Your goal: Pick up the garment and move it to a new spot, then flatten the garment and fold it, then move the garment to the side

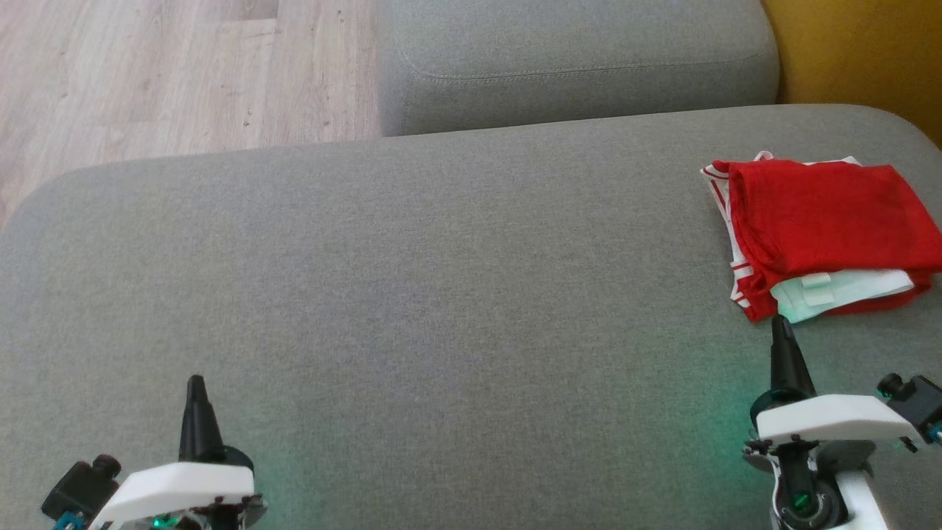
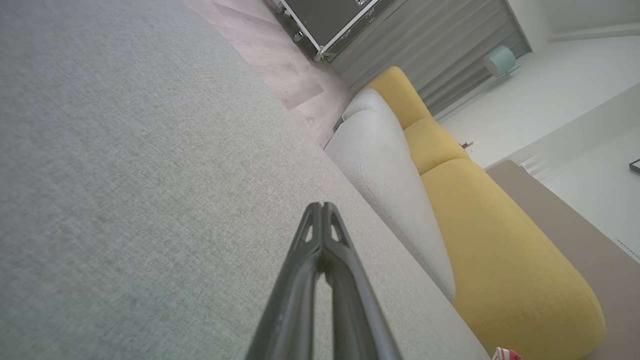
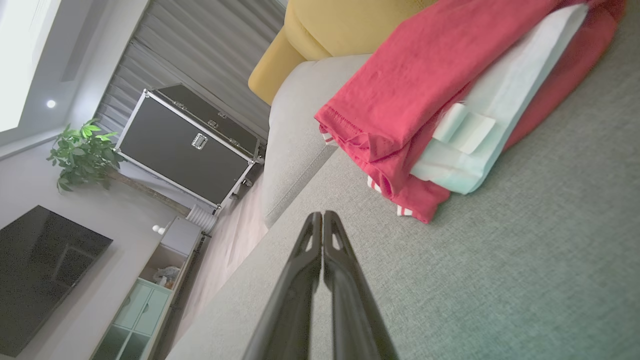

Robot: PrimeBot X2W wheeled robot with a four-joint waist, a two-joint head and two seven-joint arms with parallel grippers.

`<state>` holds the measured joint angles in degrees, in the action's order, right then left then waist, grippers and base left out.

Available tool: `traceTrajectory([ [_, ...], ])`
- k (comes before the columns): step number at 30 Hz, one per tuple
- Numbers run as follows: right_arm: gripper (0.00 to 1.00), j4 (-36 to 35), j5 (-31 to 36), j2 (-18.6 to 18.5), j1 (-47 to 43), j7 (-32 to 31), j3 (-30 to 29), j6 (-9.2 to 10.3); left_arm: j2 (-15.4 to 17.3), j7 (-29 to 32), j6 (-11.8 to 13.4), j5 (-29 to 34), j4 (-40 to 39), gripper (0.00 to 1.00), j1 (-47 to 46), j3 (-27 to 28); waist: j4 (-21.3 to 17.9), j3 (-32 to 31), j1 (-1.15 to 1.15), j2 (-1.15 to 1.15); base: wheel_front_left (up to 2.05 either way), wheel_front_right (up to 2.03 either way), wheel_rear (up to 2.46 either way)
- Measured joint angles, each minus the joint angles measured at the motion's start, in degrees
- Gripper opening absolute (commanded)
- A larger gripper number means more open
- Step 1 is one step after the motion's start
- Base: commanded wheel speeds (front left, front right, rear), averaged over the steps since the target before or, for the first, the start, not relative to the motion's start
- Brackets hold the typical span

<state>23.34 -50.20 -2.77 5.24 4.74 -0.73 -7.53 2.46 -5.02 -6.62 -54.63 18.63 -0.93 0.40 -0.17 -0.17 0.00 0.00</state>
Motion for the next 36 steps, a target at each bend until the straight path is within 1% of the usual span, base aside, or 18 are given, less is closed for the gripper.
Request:
traceTrajectory([
  [34, 0.0, -3.4, -20.7, 0.0, -0.1, -5.5, -3.5, 0.0, 0.0, 5.5, 0.0, -18.6, -1.2, 0.0, -1.2, 1.9, 0.1, 0.2, 0.0, 0.0, 0.0, 0.0, 0.0],
  [36, 0.0, -3.6, -21.9, 0.0, -0.1, -5.8, -3.6, 0.0, 0.0, 6.0, -0.3, -19.6, -1.2, 0.0, -1.2, 2.1, 0.1, 0.2, 0.0, 0.0, 0.0, 0.0, 0.0],
])
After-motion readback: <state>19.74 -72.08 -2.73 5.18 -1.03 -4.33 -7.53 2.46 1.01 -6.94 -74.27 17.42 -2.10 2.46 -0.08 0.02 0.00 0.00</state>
